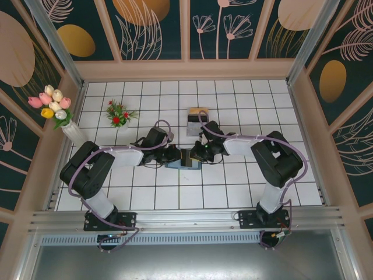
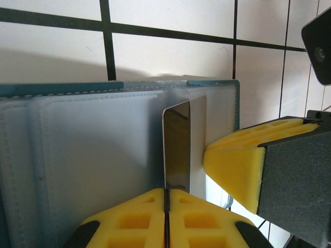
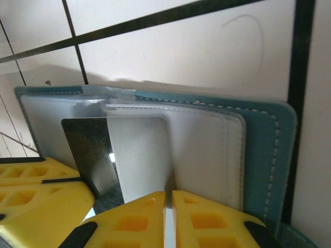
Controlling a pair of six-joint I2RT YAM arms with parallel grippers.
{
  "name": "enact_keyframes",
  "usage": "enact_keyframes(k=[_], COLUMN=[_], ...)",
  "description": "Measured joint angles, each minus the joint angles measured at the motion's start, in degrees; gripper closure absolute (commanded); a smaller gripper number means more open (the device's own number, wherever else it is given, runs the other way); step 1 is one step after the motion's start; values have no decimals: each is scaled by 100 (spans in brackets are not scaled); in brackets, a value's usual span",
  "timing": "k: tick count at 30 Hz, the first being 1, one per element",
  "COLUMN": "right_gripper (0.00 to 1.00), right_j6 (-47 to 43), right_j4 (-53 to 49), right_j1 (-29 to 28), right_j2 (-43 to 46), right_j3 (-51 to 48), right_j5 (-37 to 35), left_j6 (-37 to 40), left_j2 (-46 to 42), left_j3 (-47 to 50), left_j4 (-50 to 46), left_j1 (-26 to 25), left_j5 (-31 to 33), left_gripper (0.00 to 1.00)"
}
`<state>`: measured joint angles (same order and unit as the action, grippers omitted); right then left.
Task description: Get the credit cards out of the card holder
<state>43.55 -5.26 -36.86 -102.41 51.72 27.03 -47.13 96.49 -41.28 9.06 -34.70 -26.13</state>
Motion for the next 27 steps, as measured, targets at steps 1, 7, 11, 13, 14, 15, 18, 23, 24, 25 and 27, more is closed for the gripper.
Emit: enact_keyframes(k=[1,7,11,13,14,15,18,23,24,25,27], right_gripper=[86,86,86,86,86,86,85,85,85,85,85], right_j6=[0,0,2,2,2,2,9,22,22,22,20], right_j4=[0,4,7,7,7,7,24,94,94,96,94], right_j1=[0,0,0,0,2,2,42,111,122,131,146], right_j2=[-11,-17,-20,-20,-20,-20,-17,-7,-7,-7,-7], right_j3=[0,0,0,0,0,0,-15,-76,-76,-76,-76], right_j5=[0,4,13,13,13,11,33,129,136,140,144], left_j6=[-7,-201,-306,-332,-352,-352,-304,-76,7,72,232], left_j2=[0,66,177,221,227,227,219,-57,-144,-219,-367], left_j3=[13,162,199,199,199,199,184,50,11,-26,-120], left_j4=[24,450,741,776,769,765,730,243,72,-90,-444], left_j1=[4,11,11,11,11,11,15,15,22,20,20], left_j5=[-2,-205,-374,-391,-385,-385,-382,-175,-92,-11,201], left_gripper=[86,79,82,86,88,90,91,92,92,92,92])
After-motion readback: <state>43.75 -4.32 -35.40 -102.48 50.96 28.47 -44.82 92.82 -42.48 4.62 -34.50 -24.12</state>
